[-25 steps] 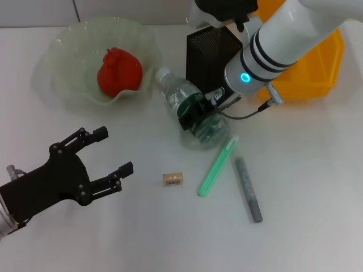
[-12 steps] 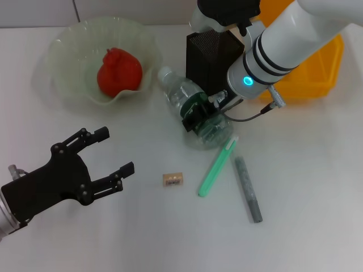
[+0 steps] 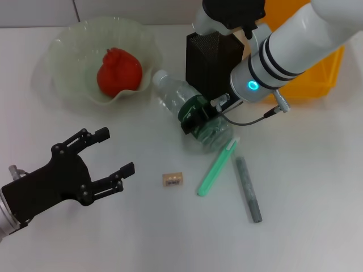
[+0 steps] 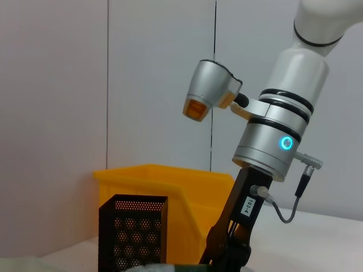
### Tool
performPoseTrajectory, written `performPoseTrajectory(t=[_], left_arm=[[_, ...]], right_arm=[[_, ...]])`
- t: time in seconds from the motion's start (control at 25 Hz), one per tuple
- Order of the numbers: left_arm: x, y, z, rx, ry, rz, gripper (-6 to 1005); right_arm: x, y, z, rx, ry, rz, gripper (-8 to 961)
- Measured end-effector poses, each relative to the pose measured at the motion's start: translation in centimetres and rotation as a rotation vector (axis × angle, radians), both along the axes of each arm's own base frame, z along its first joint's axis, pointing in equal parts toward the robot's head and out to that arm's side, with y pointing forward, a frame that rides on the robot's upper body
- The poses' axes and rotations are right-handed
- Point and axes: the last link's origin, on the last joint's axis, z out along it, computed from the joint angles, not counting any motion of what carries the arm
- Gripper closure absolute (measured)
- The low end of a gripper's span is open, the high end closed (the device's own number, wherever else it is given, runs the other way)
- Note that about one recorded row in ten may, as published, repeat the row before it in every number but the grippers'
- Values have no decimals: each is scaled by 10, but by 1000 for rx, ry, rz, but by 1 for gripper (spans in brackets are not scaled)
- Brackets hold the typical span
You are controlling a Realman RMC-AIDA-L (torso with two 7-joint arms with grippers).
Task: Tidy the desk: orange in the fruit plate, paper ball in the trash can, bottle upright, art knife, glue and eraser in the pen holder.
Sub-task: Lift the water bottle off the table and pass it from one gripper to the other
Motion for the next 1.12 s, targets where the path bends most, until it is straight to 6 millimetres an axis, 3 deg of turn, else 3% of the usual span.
performPoseTrajectory(t=[1.12], left_arm=[[7, 8, 4, 29, -40, -3, 134]], right_arm=[[0, -39, 54, 73, 81, 61, 175]])
